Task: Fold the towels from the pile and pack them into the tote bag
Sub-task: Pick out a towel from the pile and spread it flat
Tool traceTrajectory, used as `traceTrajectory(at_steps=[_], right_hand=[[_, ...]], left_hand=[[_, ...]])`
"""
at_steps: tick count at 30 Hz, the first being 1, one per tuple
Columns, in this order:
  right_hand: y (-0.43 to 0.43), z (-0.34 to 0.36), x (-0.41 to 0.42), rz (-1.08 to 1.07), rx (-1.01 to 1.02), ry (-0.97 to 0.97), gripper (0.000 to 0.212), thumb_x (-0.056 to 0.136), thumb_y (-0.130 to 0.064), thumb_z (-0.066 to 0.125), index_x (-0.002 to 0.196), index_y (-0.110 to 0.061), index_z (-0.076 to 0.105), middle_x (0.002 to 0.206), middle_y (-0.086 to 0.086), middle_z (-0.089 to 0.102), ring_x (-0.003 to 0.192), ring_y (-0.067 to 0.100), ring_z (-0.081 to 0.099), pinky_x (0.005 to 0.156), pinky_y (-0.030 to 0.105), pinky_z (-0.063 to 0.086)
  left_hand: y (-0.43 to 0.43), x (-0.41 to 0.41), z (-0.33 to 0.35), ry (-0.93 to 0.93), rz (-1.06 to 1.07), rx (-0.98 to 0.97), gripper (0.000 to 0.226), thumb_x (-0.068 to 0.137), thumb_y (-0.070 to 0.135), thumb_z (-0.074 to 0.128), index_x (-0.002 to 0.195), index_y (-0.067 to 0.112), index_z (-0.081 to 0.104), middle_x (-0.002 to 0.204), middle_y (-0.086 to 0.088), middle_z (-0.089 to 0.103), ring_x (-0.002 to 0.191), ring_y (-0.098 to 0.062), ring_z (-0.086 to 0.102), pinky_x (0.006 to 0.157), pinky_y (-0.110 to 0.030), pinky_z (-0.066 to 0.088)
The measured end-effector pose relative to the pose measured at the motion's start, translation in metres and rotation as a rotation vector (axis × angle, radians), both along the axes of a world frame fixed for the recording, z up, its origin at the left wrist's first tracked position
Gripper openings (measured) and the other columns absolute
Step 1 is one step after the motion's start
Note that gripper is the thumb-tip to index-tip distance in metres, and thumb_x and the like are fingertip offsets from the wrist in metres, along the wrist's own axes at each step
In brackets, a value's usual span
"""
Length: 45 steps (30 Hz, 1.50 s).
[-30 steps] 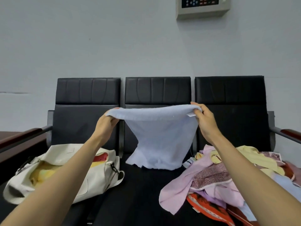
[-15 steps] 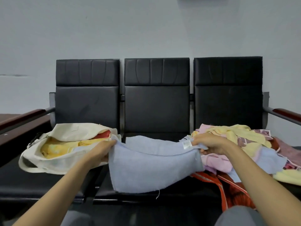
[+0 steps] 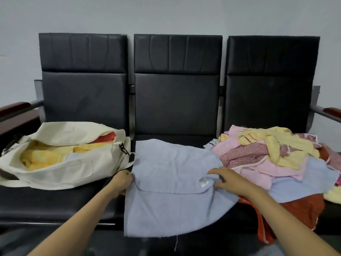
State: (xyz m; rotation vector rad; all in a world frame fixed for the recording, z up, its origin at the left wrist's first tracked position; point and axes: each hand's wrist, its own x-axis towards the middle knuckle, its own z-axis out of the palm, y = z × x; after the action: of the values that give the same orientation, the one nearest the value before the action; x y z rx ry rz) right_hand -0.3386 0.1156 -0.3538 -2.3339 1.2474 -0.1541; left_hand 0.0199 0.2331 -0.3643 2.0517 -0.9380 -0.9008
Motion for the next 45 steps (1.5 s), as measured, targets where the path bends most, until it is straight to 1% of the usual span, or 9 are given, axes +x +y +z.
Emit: traceTrajectory(at_steps=[4,7,11,17,24,30,37,41,45], right_hand=[[-0.006,-0.006,0.001,-0.082,-0.048,-0.121,0.007,0.088,-0.028,0.067,0.088,-0.024,0.062,0.072,-0.007,0.053,0.069,0.008,0.051,0.06,0.015,0.034],[-0.013,-0.001,0.004,-0.236,0.045,-0.304,0.035,0.09,-0.031,0.066,0.062,-0.014,0.052,0.059,-0.004,0.05,0.059,0.009,0.047,0.053,0.02,0.031],[-0.022,0.006,0.001,-0.524,0.197,-0.473,0.032,0.085,-0.045,0.066,0.073,-0.016,0.064,0.068,0.0,0.06,0.067,0.015,0.056,0.062,0.029,0.042],[-0.021,0.002,0.006,-0.321,-0.035,-0.205,0.046,0.069,-0.035,0.084,0.101,-0.022,0.054,0.083,-0.008,0.052,0.077,0.013,0.051,0.066,0.028,0.039],[-0.016,0.001,0.023,-0.332,-0.214,-0.132,0.019,0.097,-0.015,0.048,0.114,-0.014,0.058,0.1,0.006,0.064,0.094,0.026,0.059,0.078,0.032,0.043],[-0.015,0.012,0.023,-0.534,0.298,-0.559,0.032,0.097,-0.003,0.036,0.068,-0.013,0.042,0.057,0.007,0.043,0.048,0.018,0.04,0.049,0.026,0.03],[-0.009,0.002,0.011,-0.351,0.075,-0.069,0.047,0.077,-0.062,0.065,0.082,-0.02,0.045,0.077,-0.006,0.054,0.069,0.012,0.052,0.061,0.029,0.037],[0.0,-0.001,0.01,-0.134,-0.061,0.067,0.071,0.064,-0.054,0.08,0.116,-0.029,0.039,0.101,-0.009,0.049,0.093,0.013,0.053,0.08,0.033,0.046],[0.004,-0.004,0.011,0.032,-0.054,0.076,0.057,0.069,-0.045,0.079,0.113,-0.035,0.044,0.101,-0.012,0.045,0.091,0.01,0.05,0.083,0.031,0.045]], left_hand=[[-0.007,0.001,0.0,-0.027,-0.099,0.057,0.016,0.09,0.023,0.063,0.092,0.007,0.059,0.081,-0.005,0.056,0.067,-0.015,0.053,0.044,-0.019,0.043],[-0.013,0.004,0.006,0.104,-0.057,-0.007,0.014,0.09,0.02,0.064,0.09,0.006,0.065,0.083,-0.008,0.064,0.07,-0.019,0.06,0.055,-0.025,0.049],[-0.016,0.01,0.002,0.088,-0.019,-0.003,0.018,0.093,0.017,0.06,0.08,0.005,0.058,0.078,-0.009,0.062,0.065,-0.021,0.061,0.052,-0.029,0.053],[-0.015,0.004,-0.009,-0.125,-0.065,0.065,0.029,0.089,0.027,0.064,0.072,0.011,0.047,0.08,-0.008,0.055,0.073,-0.022,0.059,0.055,-0.03,0.055],[-0.013,0.005,-0.008,-0.015,-0.052,0.036,0.013,0.089,0.014,0.063,0.087,0.002,0.059,0.084,-0.012,0.058,0.071,-0.024,0.057,0.055,-0.029,0.052],[-0.006,0.01,0.004,0.114,-0.098,0.203,0.026,0.091,0.003,0.054,0.069,0.01,0.041,0.054,-0.004,0.036,0.04,-0.015,0.032,0.034,-0.016,0.029],[-0.005,0.006,0.0,0.052,-0.131,0.158,0.02,0.088,0.02,0.067,0.079,0.01,0.053,0.074,-0.005,0.054,0.059,-0.016,0.053,0.042,-0.02,0.045],[-0.008,0.003,-0.006,-0.226,-0.123,0.093,0.032,0.089,0.035,0.065,0.077,0.012,0.046,0.076,-0.001,0.049,0.064,-0.013,0.047,0.047,-0.02,0.037],[-0.007,-0.002,-0.009,-0.351,-0.157,0.075,0.022,0.088,0.029,0.065,0.088,0.009,0.057,0.083,0.002,0.053,0.078,-0.015,0.049,0.056,-0.022,0.035]])
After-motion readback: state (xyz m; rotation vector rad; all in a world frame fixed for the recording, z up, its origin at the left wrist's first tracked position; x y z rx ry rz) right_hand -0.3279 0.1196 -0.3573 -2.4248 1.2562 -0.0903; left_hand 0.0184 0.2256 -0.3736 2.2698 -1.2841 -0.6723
